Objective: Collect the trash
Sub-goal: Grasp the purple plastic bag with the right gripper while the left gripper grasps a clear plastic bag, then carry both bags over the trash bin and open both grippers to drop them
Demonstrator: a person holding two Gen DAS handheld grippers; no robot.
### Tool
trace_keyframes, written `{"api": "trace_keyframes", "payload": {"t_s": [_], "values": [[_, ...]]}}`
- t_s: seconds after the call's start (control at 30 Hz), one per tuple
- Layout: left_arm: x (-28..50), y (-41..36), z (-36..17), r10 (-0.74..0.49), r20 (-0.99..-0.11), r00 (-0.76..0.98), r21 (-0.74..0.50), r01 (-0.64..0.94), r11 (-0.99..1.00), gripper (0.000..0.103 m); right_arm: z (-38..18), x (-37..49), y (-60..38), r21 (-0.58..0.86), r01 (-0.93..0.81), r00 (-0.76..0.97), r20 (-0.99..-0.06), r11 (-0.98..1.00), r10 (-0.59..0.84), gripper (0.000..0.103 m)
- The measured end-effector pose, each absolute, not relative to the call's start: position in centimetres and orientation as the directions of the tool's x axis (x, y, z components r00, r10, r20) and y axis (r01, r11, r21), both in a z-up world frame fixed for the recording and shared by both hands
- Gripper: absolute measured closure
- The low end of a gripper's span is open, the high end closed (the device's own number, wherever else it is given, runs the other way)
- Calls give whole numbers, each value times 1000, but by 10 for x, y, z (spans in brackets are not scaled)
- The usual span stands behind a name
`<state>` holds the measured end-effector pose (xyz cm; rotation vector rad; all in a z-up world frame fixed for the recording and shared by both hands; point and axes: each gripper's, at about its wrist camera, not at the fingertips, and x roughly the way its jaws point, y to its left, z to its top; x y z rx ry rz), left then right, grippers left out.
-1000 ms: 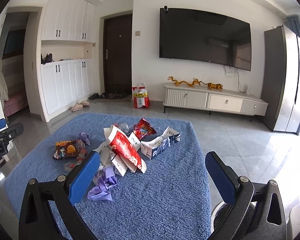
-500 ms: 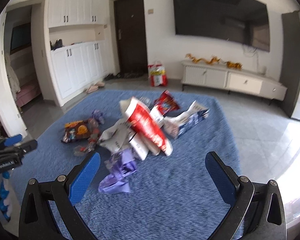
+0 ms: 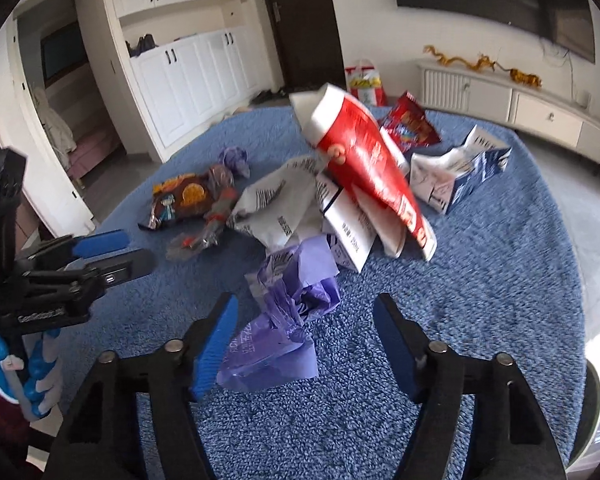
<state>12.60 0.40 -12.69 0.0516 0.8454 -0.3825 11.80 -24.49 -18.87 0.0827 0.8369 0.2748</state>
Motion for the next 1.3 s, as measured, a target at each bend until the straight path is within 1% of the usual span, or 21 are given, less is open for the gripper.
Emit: {"api": "trace_keyframes", "payload": {"t_s": [0.23,0.3,0.33,0.4,0.43,0.47,0.5,0.53,0.57,0.63,0.73,1.0,1.2,1.3], "values": [[150,-19,-144,-304,-767,565,-84,382,920,35,-193,130,-240,194,-240,620,-723,951,304,37],[154,-22,-150,-310,-776,550,-89,390,916,38,-195,135,-238,204,-245,611,-726,948,314,37],[155,-24,-152,-313,-782,539,-93,395,914,46,-197,137,-238,214,-246,605,-728,945,322,39],[155,-27,-153,-306,-783,541,-81,399,913,49,-202,139,-240,232,-247,595,-730,941,336,47],[155,-26,-152,-311,-782,540,-83,404,911,57,-204,140,-241,242,-245,589,-732,939,342,57],[154,-26,-152,-310,-783,539,-80,407,910,63,-205,140,-243,252,-243,586,-731,937,349,57],[153,-25,-151,-309,-782,541,-77,409,909,67,-205,139,-244,264,-244,587,-726,933,358,58],[152,-24,-151,-314,-781,540,-81,410,908,74,-204,137,-246,268,-245,589,-722,932,363,59],[151,-23,-151,-318,-781,537,-88,409,908,84,-203,134,-247,269,-247,592,-719,931,365,60],[147,-18,-149,-327,-782,531,-107,403,909,92,-201,129,-249,269,-250,594,-716,930,366,61],[136,-11,-144,-335,-771,542,-116,398,910,94,-199,119,-255,276,-246,600,-710,929,369,61],[101,-3,-107,-386,-707,592,-149,409,900,95,-184,82,-286,283,-208,650,-675,936,349,61],[81,-25,-74,-438,-670,599,-143,475,868,95,-165,50,-339,278,-114,727,-631,954,271,61],[70,-53,-60,-487,-656,576,-136,545,828,95,-158,28,-383,272,-18,771,-609,962,186,61]]}}
